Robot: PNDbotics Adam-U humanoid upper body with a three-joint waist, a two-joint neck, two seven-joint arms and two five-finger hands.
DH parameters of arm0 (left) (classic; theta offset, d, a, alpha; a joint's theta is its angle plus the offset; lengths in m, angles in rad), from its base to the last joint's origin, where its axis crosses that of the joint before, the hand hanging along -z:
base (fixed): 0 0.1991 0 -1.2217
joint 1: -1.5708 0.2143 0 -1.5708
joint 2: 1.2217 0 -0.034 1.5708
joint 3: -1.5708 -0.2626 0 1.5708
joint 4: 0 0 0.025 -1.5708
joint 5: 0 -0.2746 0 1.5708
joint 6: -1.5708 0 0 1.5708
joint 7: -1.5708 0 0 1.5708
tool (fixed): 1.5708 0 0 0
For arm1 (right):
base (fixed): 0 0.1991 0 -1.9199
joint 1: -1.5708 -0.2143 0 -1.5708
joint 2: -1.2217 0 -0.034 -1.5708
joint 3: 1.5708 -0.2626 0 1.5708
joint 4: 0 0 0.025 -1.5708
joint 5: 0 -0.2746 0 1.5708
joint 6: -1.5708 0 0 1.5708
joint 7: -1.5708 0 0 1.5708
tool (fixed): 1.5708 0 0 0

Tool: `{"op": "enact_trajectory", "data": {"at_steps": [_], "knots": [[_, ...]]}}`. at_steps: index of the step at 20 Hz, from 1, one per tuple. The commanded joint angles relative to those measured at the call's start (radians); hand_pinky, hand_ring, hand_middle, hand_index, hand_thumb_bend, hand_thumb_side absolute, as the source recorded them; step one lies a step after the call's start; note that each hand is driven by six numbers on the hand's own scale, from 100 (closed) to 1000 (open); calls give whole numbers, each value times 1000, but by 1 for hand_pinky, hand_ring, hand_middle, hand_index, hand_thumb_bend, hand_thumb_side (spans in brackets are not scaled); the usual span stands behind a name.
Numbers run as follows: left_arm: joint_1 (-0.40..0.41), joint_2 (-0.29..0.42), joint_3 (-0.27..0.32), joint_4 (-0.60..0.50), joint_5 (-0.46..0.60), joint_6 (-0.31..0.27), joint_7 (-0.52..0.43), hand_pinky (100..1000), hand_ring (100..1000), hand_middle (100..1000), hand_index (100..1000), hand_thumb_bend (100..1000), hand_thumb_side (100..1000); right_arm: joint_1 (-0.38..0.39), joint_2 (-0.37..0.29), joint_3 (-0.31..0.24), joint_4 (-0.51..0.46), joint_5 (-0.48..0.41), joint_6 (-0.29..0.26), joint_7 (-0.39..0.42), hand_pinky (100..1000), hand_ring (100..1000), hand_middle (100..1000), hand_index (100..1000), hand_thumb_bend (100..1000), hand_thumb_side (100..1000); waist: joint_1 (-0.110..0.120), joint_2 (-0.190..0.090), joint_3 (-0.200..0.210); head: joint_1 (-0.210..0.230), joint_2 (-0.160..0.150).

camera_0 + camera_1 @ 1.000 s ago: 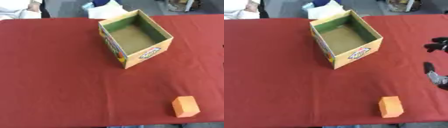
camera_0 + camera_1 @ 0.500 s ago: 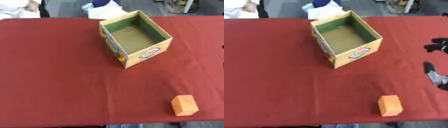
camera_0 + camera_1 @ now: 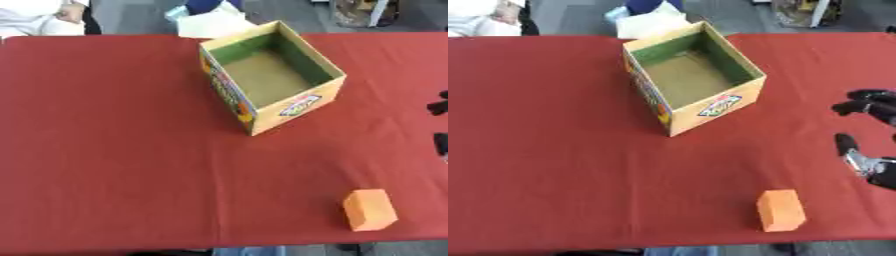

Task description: Pick up objects on the table and place them in the box.

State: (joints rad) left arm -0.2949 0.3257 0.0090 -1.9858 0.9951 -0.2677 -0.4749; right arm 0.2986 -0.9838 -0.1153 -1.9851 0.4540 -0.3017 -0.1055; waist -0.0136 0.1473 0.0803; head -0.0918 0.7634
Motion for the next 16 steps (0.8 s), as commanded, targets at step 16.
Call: {"op": "enact_trajectory", "data": {"at_steps": [16], "knots": [[-2, 26, 5, -14, -23, 9, -15, 656, 929, 1000, 878, 100, 663, -47, -45, 71, -15, -87, 21, 142, 767, 885, 663, 858, 100, 686, -7, -12, 0, -6, 7]]}}
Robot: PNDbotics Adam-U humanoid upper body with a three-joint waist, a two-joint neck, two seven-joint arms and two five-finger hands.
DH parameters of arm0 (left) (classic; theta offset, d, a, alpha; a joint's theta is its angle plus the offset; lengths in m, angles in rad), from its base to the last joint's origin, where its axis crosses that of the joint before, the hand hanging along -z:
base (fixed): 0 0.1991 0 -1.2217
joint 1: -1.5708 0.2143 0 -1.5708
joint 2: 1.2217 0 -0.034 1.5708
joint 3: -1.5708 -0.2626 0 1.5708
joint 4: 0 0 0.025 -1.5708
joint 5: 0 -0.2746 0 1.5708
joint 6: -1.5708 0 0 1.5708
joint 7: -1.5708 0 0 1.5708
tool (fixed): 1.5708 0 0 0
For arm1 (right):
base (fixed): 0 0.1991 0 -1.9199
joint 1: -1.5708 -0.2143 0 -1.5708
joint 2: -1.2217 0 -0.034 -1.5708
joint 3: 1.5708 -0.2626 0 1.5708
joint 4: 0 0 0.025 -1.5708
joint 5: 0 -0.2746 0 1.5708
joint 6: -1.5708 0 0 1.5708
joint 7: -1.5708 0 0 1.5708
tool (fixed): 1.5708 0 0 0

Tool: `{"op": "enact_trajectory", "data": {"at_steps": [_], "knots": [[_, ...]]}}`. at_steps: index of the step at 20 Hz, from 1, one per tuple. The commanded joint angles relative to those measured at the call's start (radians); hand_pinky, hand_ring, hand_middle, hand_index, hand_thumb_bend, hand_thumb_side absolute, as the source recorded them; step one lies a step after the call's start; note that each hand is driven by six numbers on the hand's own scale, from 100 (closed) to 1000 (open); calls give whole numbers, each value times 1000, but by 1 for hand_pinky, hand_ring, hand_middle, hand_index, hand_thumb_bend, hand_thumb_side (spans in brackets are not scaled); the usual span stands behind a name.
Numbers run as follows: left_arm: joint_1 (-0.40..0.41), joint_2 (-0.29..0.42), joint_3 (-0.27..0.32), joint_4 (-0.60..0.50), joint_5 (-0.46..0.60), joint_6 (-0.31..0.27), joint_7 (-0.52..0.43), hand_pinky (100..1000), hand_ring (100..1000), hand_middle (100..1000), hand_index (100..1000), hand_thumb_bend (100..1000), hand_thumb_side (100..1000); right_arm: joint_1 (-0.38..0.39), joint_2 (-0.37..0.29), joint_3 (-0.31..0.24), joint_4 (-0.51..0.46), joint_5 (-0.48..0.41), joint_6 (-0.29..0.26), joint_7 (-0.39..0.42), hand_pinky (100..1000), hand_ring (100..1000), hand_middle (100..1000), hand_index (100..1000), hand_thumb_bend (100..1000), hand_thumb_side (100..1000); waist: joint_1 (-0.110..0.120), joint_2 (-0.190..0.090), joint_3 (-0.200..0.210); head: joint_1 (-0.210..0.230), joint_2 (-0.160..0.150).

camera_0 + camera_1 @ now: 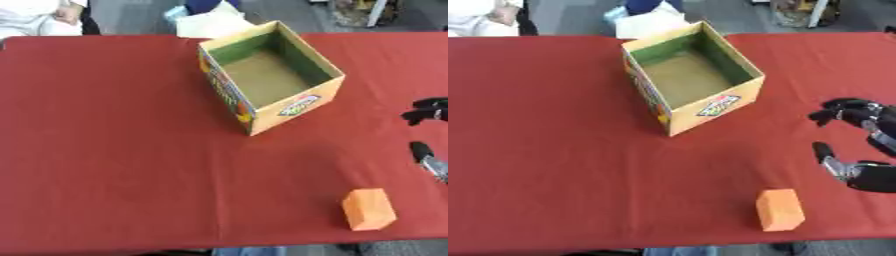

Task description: Pick up objects on the table and place them in the box.

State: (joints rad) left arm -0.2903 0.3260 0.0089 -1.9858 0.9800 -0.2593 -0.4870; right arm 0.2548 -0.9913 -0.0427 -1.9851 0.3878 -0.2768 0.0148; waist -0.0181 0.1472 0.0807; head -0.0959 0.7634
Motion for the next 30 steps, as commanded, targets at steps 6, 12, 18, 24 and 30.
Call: {"op": "enact_trajectory", "data": {"at_steps": [6, 12, 18, 24, 30], "knots": [[-5, 25, 5, -14, -16, 9, -2, 655, 930, 1000, 874, 100, 663, -1, -28, -6, -15, -22, -23, 74, 801, 903, 658, 880, 206, 556, -9, -15, -4, 1, 7], [-4, 25, 3, -14, -21, 16, 0, 654, 930, 1000, 873, 100, 663, -2, -17, 9, -15, 6, -16, 125, 821, 915, 698, 897, 284, 513, -15, -18, -4, 4, 7], [-3, 25, 3, -14, -27, 20, 1, 653, 930, 1000, 870, 100, 662, -8, 1, 19, -15, 53, -13, 174, 842, 920, 721, 912, 325, 476, -18, -20, -2, 5, 7], [-2, 25, 2, -14, -30, 22, 1, 651, 930, 1000, 866, 100, 662, -9, 20, 43, -15, 47, -26, 228, 848, 924, 721, 916, 303, 476, -19, -22, 0, 1, 7], [1, 25, 1, -14, -39, 24, -3, 649, 931, 1000, 859, 100, 661, -16, 26, 51, -15, 34, -32, 273, 852, 925, 725, 917, 300, 482, -21, -21, -3, 4, 7]]}}
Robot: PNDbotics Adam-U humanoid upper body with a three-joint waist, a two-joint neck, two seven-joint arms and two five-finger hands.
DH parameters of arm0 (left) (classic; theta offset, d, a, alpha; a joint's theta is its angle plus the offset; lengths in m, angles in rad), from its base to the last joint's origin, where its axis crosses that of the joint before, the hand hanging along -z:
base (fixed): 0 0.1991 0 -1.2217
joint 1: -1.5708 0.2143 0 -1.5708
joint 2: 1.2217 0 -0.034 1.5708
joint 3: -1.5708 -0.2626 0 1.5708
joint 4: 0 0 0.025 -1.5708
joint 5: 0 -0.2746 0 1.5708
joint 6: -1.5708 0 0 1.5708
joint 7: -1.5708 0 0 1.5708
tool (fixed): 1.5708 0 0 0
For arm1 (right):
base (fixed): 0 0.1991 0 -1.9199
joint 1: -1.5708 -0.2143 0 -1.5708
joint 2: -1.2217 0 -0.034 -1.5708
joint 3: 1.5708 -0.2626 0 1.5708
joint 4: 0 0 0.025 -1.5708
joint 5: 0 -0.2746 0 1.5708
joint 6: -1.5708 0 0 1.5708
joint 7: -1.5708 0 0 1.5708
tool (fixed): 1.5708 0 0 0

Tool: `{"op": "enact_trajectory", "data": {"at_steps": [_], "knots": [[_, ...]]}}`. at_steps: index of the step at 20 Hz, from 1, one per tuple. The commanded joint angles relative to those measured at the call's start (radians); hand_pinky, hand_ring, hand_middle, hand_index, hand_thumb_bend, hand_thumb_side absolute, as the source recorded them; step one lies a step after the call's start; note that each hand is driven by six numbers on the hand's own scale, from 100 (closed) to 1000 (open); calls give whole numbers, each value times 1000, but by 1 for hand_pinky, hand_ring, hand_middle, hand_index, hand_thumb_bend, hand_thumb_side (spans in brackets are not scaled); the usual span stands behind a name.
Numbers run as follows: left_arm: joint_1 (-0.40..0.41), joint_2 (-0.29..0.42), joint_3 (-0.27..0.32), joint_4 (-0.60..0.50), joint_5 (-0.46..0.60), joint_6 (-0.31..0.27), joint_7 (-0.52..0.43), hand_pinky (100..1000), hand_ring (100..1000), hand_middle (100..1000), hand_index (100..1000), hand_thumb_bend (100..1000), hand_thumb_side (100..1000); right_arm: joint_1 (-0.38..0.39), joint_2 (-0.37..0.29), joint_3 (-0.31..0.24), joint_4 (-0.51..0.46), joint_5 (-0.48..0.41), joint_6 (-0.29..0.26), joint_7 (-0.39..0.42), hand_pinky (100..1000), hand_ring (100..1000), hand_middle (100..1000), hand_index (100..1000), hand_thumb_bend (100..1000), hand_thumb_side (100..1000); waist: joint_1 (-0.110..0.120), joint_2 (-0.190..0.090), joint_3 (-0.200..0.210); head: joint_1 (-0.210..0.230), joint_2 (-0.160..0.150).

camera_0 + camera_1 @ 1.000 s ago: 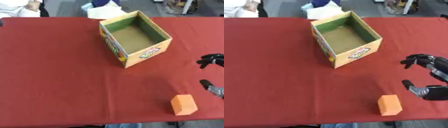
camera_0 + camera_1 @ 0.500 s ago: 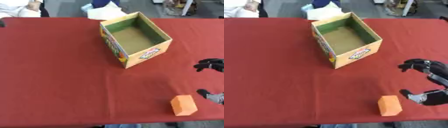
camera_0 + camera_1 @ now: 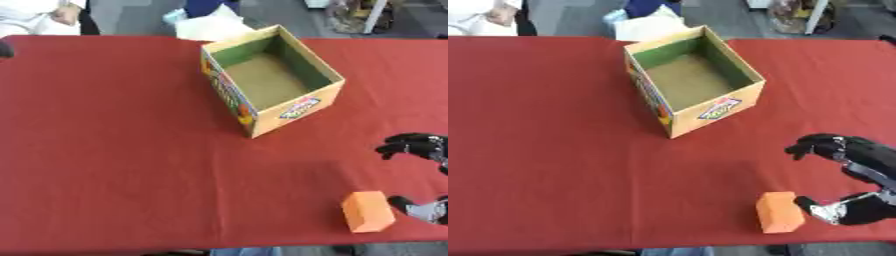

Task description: Pick up objects on the table and place them in the box.

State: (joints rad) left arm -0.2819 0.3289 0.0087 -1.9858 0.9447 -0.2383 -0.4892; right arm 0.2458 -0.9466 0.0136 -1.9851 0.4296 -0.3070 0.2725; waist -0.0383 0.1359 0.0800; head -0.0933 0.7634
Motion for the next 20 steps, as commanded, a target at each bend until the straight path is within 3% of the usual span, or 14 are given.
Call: {"op": "enact_trajectory", "data": {"at_steps": [1, 20], "knots": [[-8, 22, 1, -14, -4, 3, -1, 649, 931, 1000, 858, 100, 661, -8, -18, -3, -15, -8, -1, 21, 854, 925, 729, 918, 299, 491, -1, -9, -3, 1, 7], [2, 24, -5, -14, -18, 21, -8, 644, 933, 1000, 850, 100, 661, -23, 28, 49, -15, 108, 38, 84, 875, 927, 769, 929, 360, 511, -13, -16, -12, -3, 7]]}}
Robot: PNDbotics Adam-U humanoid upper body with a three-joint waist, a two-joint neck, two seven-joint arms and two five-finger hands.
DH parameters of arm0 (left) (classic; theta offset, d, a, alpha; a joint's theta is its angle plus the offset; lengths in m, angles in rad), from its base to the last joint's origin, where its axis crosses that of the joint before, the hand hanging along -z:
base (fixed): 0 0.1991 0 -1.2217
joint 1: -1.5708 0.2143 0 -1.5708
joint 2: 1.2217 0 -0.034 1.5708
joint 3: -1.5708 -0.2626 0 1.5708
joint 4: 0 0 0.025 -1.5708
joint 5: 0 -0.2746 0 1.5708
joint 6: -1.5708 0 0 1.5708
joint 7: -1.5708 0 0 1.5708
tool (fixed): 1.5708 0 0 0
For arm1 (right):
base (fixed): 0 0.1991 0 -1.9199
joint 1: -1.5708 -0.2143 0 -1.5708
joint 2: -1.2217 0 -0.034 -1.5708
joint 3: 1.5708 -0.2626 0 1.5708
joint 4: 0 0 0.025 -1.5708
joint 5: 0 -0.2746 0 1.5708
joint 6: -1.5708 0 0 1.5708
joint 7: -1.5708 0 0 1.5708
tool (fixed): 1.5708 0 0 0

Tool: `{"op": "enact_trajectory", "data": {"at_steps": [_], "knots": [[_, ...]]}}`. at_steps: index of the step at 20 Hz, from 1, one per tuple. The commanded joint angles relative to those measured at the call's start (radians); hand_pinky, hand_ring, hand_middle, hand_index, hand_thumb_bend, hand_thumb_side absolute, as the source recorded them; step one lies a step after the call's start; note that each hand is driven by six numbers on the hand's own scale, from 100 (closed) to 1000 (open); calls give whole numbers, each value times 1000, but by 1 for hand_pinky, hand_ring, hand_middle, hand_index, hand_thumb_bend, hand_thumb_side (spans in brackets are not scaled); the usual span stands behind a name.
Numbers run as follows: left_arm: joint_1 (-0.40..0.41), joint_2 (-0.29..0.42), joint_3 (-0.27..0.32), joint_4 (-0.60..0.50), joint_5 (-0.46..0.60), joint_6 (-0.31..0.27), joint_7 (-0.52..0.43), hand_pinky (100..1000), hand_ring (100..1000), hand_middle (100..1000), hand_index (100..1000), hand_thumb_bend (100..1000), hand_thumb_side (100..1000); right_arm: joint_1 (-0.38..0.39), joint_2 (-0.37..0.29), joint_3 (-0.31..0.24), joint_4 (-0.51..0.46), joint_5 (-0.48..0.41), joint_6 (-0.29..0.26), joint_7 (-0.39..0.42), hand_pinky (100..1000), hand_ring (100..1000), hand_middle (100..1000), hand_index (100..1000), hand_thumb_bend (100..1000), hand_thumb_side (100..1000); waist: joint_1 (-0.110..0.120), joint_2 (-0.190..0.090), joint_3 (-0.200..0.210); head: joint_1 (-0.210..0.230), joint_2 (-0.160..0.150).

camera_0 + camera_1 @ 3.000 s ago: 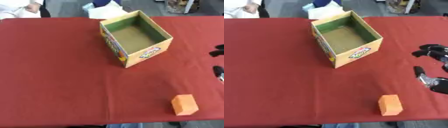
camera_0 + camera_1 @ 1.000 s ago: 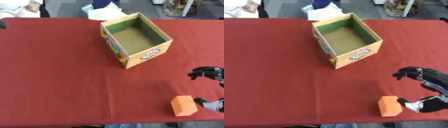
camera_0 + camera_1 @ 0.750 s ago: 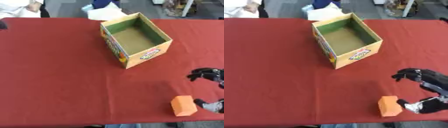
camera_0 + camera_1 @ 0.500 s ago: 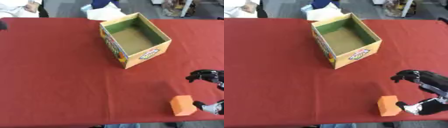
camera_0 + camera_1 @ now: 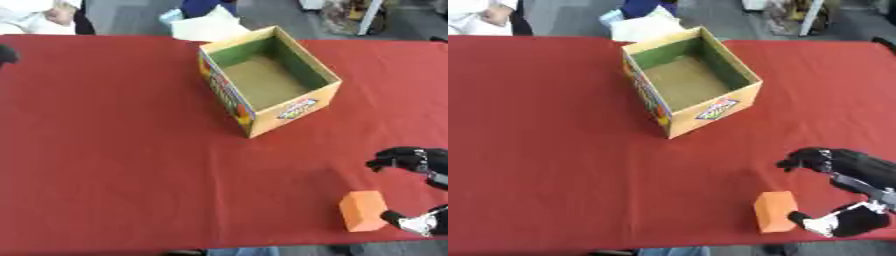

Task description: Pick up objects on the table and place them in the box.

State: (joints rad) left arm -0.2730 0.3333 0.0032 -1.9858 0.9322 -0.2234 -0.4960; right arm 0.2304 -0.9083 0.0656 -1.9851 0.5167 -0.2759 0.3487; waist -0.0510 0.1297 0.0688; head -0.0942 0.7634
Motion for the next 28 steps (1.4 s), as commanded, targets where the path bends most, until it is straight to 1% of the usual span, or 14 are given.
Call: {"op": "enact_trajectory", "data": {"at_steps": [1, 9, 20, 28], "knots": [[-7, 19, 0, -14, -7, 7, -3, 644, 933, 1000, 849, 100, 661, -8, -6, 0, -15, 26, 11, 13, 873, 926, 768, 929, 349, 523, 0, -10, 0, -3, 7], [-6, 14, 0, -14, -13, 10, -5, 642, 934, 1000, 845, 100, 661, -10, 25, 6, -15, 45, 43, 43, 878, 929, 773, 929, 339, 554, 1, -7, 2, -9, 7], [-8, 7, -1, -14, -19, 13, -13, 639, 931, 1000, 839, 100, 661, -9, 41, 15, -5, 73, 75, 89, 883, 932, 788, 932, 346, 570, 5, 2, 4, -12, 7], [-10, 3, -1, -14, -24, 13, -19, 637, 930, 1000, 835, 100, 660, -10, 43, 24, 27, 81, 73, 109, 884, 932, 793, 932, 345, 578, 10, 9, 9, -12, 7]]}}
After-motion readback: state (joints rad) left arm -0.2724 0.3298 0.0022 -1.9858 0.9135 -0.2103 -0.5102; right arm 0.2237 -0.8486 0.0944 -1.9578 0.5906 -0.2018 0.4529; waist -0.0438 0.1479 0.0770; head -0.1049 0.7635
